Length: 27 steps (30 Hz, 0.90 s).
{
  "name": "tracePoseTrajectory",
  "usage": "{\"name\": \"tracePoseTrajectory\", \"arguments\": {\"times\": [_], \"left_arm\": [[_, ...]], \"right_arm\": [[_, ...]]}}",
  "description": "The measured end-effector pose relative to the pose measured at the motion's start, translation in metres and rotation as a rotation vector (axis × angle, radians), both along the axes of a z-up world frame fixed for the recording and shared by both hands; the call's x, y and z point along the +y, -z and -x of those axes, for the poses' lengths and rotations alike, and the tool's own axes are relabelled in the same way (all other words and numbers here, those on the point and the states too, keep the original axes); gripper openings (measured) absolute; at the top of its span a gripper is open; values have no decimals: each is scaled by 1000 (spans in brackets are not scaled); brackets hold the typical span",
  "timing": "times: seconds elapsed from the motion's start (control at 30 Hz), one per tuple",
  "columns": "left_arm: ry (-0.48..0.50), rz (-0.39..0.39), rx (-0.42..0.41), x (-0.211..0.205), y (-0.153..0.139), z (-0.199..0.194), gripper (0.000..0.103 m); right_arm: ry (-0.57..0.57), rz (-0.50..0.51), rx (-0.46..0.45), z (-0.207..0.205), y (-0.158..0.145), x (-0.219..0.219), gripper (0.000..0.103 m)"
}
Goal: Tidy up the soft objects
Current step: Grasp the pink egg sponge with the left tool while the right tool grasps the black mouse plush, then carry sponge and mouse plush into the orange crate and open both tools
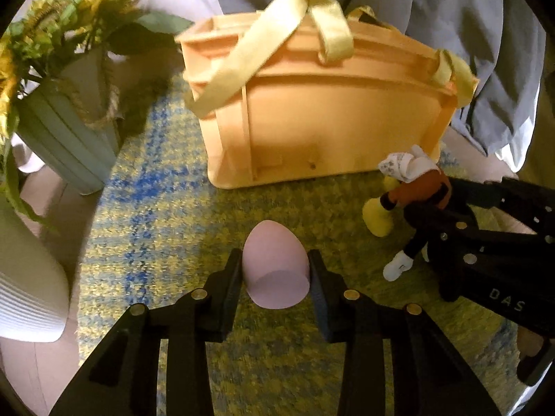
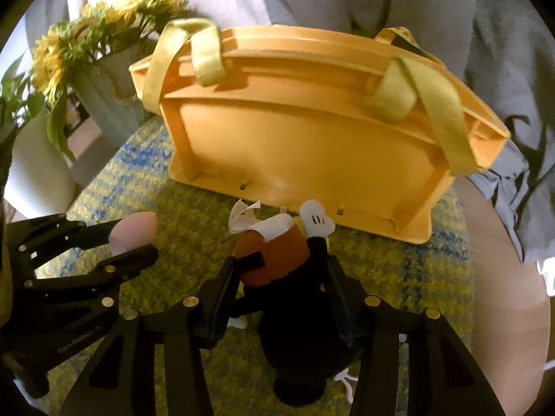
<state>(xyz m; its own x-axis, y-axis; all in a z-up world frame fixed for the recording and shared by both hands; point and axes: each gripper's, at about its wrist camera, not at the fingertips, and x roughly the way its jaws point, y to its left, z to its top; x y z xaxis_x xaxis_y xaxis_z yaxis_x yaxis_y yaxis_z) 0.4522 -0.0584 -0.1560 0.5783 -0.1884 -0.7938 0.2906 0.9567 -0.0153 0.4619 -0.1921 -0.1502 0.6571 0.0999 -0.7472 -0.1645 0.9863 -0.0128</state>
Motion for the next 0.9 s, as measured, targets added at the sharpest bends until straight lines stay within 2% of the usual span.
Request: {"name": "tracePoseTrajectory", "arguments": {"times": [0.43,0.9], "left_arm": [[0,24,-120,-12,-50,29,36],[1,79,-265,-5,-101,52,36]], "right_arm": [[76,-75,-70,34,-29,-23,50],[94,-76,-239,69,-85,-20,50]]}}
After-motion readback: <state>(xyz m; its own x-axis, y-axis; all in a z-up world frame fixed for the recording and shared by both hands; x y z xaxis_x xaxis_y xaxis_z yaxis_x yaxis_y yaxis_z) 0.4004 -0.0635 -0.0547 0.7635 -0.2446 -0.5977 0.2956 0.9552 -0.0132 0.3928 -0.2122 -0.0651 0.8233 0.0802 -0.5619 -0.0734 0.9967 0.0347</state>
